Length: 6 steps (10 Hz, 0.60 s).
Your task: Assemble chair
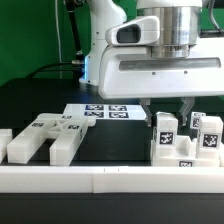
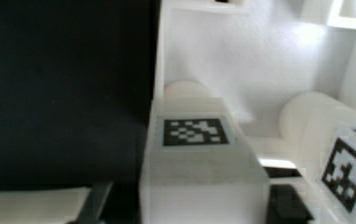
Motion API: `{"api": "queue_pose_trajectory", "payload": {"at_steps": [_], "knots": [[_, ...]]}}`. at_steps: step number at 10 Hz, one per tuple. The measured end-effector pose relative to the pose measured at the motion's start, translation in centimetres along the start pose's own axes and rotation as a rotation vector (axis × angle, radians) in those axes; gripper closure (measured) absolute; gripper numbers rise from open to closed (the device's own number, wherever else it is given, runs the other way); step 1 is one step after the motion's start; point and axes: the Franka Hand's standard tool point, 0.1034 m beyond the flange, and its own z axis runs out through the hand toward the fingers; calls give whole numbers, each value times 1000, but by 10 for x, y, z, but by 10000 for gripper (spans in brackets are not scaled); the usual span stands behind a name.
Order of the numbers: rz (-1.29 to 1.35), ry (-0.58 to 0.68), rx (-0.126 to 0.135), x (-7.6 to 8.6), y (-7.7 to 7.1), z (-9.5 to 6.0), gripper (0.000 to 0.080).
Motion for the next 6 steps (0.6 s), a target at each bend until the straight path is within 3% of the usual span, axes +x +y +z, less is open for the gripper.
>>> {"api": "queue_pose_trajectory", "payload": {"at_steps": [6], "knots": [[393,7,-13,2,14,-1,509]]}}
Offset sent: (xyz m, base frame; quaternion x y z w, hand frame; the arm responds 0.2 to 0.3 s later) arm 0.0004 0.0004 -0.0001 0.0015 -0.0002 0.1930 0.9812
